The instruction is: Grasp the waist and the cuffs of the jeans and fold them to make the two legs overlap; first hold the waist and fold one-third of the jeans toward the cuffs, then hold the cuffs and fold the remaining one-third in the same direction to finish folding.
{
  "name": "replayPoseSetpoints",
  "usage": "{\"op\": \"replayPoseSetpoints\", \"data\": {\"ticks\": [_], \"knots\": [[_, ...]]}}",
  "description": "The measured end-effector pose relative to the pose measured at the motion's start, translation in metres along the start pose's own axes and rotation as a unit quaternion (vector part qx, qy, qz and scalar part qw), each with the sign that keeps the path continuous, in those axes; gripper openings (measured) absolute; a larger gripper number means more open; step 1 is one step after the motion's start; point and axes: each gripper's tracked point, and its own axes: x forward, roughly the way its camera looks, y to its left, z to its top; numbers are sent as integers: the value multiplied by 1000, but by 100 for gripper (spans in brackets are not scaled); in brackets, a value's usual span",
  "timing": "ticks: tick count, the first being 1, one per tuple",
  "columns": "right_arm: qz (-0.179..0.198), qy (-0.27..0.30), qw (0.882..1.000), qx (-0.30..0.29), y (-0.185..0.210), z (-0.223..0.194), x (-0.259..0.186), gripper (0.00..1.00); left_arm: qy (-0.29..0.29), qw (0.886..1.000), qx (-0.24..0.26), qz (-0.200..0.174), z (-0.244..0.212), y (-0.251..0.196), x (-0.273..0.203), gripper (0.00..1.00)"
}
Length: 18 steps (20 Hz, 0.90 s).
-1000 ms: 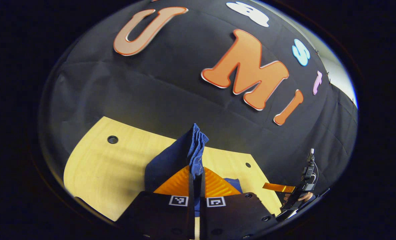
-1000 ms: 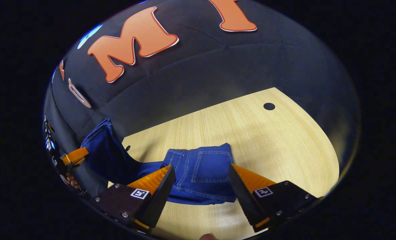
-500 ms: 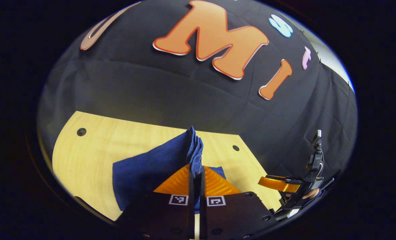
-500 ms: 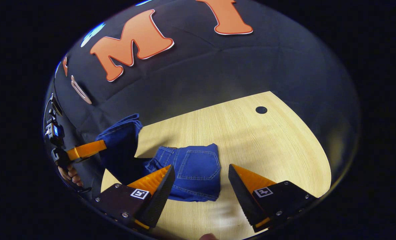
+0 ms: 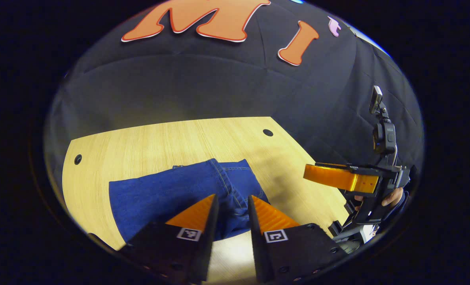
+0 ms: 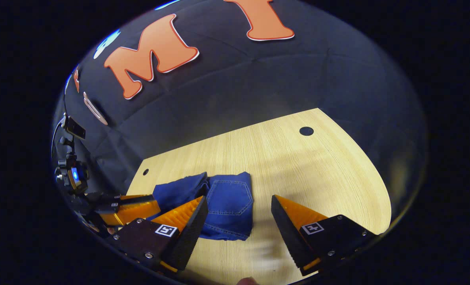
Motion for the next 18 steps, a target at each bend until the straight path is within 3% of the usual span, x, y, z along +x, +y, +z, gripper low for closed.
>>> {"op": "replayPoseSetpoints", "data": {"ticks": [1, 2, 5, 6, 11, 13, 16, 18], "knots": [[5, 2, 1000, 6, 2, 1, -1, 98, -1, 1000, 11, 13, -1, 5, -3, 53], [9, -5, 1000, 10, 5, 5, -2, 98, -3, 1000, 18, 24, -1, 10, -4, 47], [12, -53, 998, -14, 15, 26, -11, 98, -36, 998, 20, 47, 9, 22, -20, 70], [12, -74, 997, -30, 22, 37, -16, 98, -53, 997, 22, 61, 14, 30, -25, 86], [37, -186, 978, -82, 63, 84, -45, 98, -149, 977, 39, 146, 47, 69, -64, 91], [45, -223, 969, -100, 80, 98, -61, 98, -182, 969, 35, 164, 56, 77, -88, 94], [51, -289, 946, -141, 99, 115, -84, 97, -224, 955, 32, 193, 60, 80, -119, 95], [56, -327, 928, -169, 112, 120, -101, 97, -266, 936, 46, 225, 73, 80, -151, 95]]}}
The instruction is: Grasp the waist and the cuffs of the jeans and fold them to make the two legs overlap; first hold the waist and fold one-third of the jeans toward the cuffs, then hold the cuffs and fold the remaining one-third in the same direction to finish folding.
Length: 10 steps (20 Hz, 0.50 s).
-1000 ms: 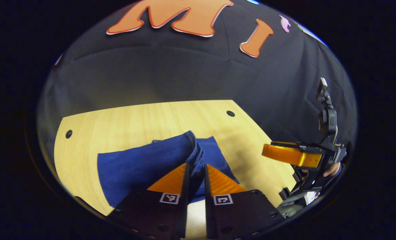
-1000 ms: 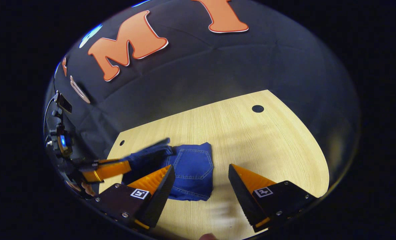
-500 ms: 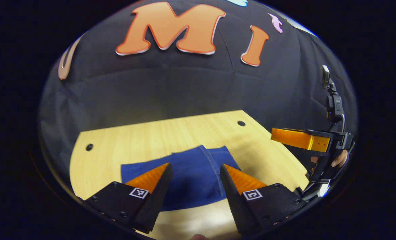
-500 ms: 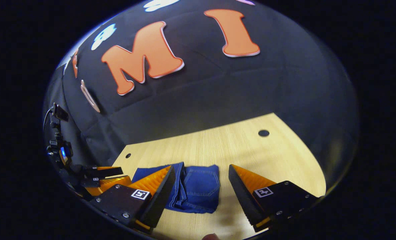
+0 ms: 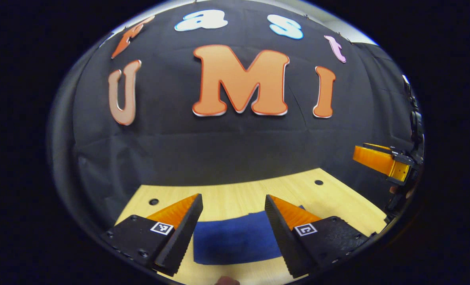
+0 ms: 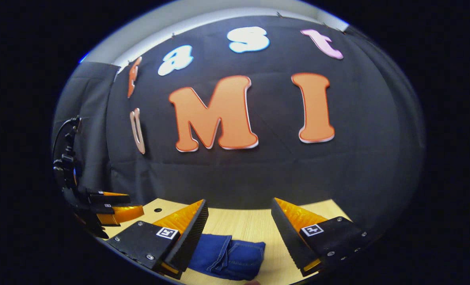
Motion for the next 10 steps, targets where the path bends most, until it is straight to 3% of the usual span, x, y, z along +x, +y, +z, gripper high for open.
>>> {"op": "replayPoseSetpoints", "data": {"ticks": [5, 10], "knots": [[16, -34, 998, -44, 24, 13, -19, 97, -77, 996, 5, 45, 33, 7, -37, 94], [19, -68, 994, -86, 30, 23, -33, 97, -76, 995, 22, 60, 25, 11, -42, 97]]}}
